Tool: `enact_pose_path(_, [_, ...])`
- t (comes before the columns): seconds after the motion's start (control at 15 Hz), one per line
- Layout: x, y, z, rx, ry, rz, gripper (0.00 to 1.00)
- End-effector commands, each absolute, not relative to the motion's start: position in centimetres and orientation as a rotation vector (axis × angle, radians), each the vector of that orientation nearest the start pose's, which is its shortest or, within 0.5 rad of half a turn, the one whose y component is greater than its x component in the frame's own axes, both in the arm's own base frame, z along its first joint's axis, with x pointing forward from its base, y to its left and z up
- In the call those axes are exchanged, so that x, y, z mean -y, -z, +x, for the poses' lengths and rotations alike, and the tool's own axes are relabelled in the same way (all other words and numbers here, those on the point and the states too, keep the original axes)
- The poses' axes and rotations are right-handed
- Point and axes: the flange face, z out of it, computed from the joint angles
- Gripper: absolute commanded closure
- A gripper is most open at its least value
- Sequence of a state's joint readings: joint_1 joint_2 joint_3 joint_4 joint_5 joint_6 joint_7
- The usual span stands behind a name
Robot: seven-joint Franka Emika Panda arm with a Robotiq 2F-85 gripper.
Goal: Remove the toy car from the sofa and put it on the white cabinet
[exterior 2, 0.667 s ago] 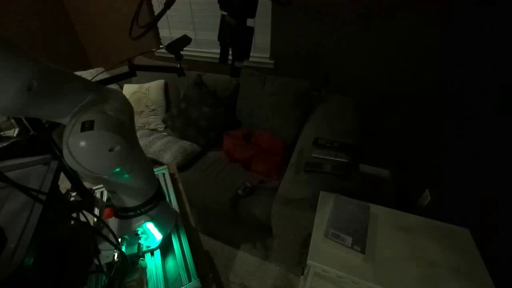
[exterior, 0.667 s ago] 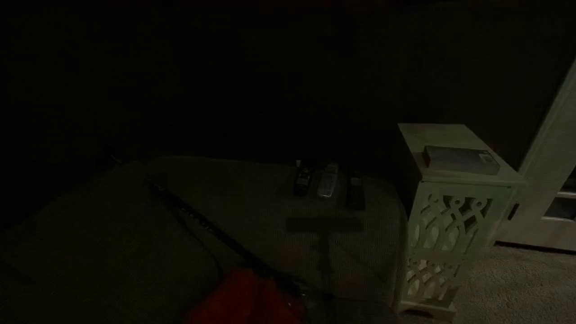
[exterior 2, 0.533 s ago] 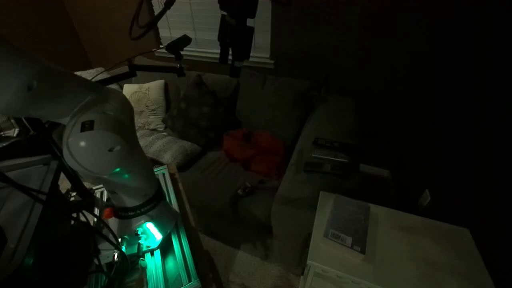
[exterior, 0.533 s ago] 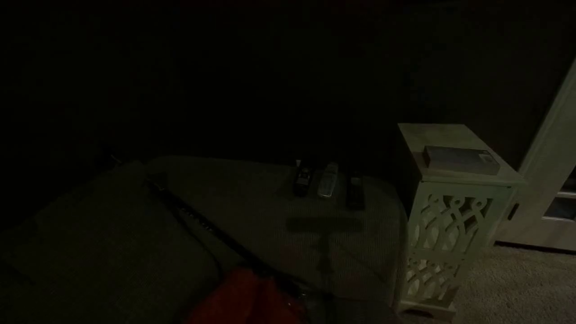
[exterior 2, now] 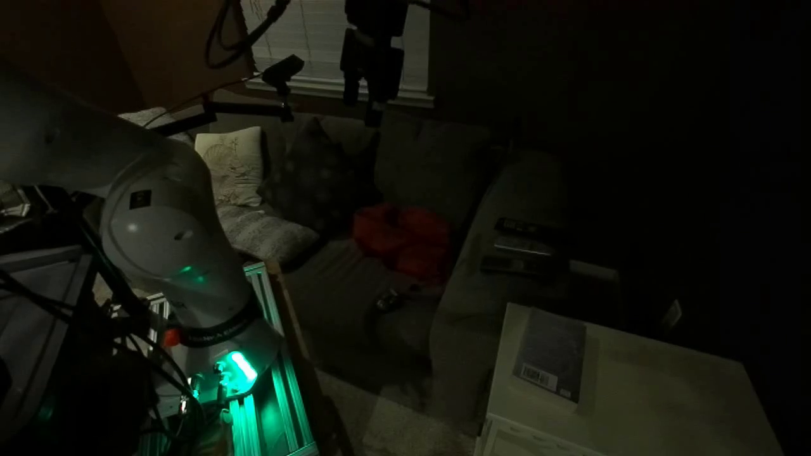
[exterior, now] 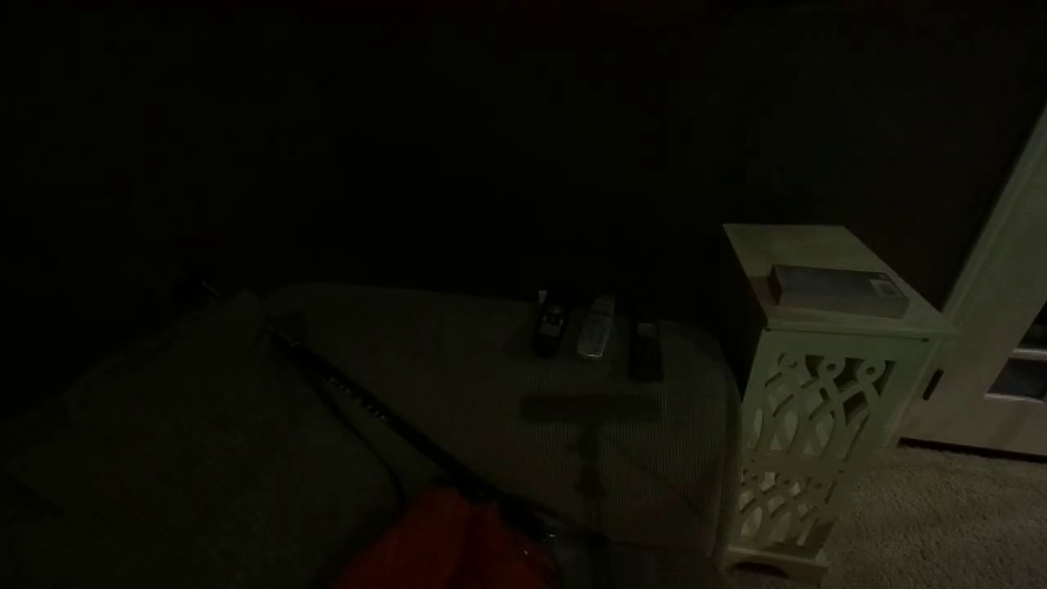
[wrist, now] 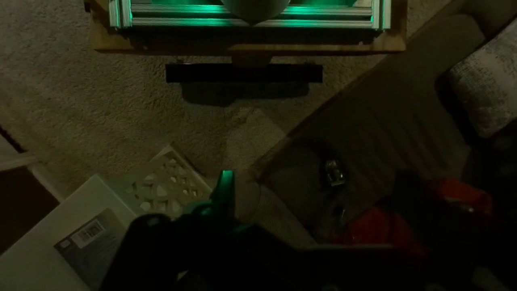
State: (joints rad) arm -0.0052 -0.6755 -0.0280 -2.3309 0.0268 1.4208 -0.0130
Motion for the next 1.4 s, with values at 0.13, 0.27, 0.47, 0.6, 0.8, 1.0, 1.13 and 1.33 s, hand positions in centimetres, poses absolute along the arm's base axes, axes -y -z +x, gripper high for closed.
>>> enact_pose_path(0.13, [-5.5,-46.3,35.9,0.445,-0.497,-3.061,0.0])
enact_pose_path(0.27, [-7.3,-42.2,38.1,0.473,-0.508,-3.107,0.0])
enact_pose_path(0.47, [-9.3,-37.6,41.1,0.432,-0.349,-3.259,0.0])
enact_pose_path(0.6, [-10.4,-35.3,41.7,0.414,-0.408,-3.303,0.0])
enact_pose_path(0.8, [-10.2,-34.9,41.3,0.421,-0.43,-3.269,0.0])
enact_pose_path(1.0, [-10.3,-35.1,41.6,0.337,-0.355,-3.195,0.0])
enact_pose_path(1.13, [-10.1,-32.6,42.4,0.193,-0.266,-3.141,0.0])
enact_pose_path(1.33, [-9.1,-27.9,42.9,0.026,-0.15,-3.035,0.0])
